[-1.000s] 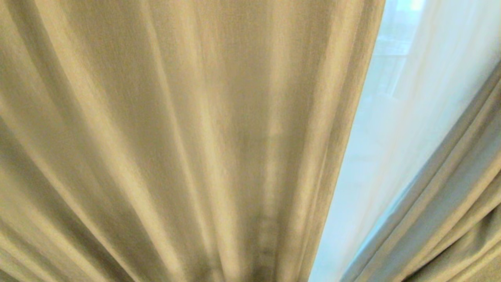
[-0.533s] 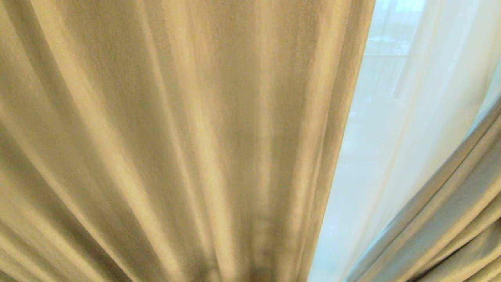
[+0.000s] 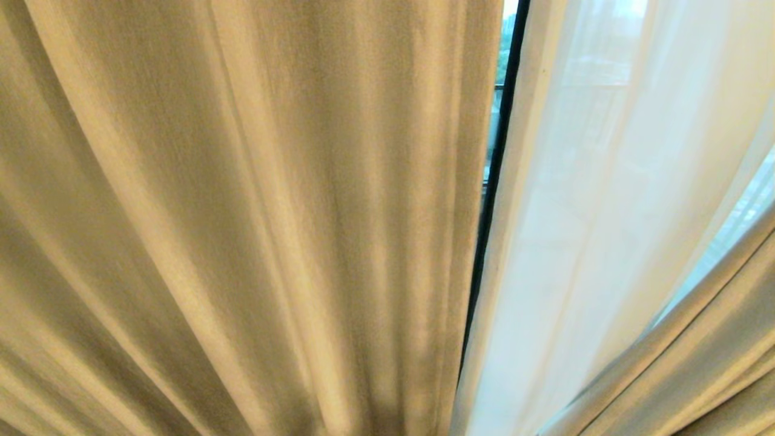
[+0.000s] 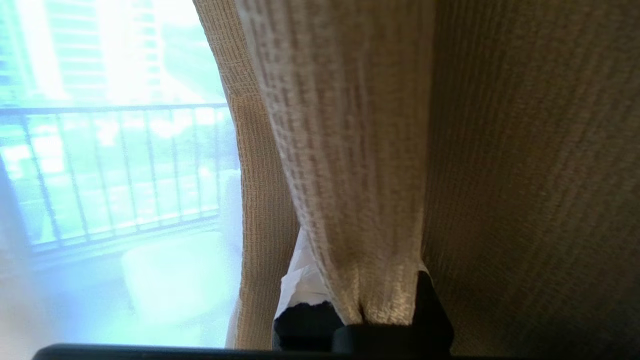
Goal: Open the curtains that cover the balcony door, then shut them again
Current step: Pull the outer curtains open on both sides
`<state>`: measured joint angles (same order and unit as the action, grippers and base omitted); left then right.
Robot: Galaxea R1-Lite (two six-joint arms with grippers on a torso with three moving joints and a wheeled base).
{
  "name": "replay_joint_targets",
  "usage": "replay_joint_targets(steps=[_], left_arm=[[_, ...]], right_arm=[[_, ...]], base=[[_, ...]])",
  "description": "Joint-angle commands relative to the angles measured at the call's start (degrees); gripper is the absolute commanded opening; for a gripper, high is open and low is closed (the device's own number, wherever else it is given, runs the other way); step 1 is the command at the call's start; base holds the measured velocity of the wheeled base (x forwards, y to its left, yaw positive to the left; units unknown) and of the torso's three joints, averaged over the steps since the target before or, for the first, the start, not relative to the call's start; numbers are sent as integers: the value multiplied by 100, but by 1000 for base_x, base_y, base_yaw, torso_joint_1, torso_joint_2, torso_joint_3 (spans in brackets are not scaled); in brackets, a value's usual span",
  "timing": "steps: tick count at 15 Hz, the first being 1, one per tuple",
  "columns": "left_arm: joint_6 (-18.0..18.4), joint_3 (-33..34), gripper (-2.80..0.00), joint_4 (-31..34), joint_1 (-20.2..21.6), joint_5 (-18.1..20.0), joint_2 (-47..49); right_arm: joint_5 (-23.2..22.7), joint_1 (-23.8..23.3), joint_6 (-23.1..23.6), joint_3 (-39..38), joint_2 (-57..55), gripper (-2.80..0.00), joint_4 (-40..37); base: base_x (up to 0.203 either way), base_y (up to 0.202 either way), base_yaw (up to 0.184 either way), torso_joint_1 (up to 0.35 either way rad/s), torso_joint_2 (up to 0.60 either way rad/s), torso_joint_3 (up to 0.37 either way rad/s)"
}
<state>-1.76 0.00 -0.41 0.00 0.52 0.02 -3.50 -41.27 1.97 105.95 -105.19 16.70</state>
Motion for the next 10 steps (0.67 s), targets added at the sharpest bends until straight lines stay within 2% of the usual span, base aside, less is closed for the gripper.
replay_joint_targets(steps=[1,10], left_arm=[[-9,0,-280,-3,0,0,-2],[0,0,-280,-3,1,-6,-2]], right_arm=[[-54,-149,-4,48,-153,-280,16],[-160,-223,-17,-28,-51,-280,-4]], base=[[0,0,0,0,0,0],[0,0,0,0,0,0]])
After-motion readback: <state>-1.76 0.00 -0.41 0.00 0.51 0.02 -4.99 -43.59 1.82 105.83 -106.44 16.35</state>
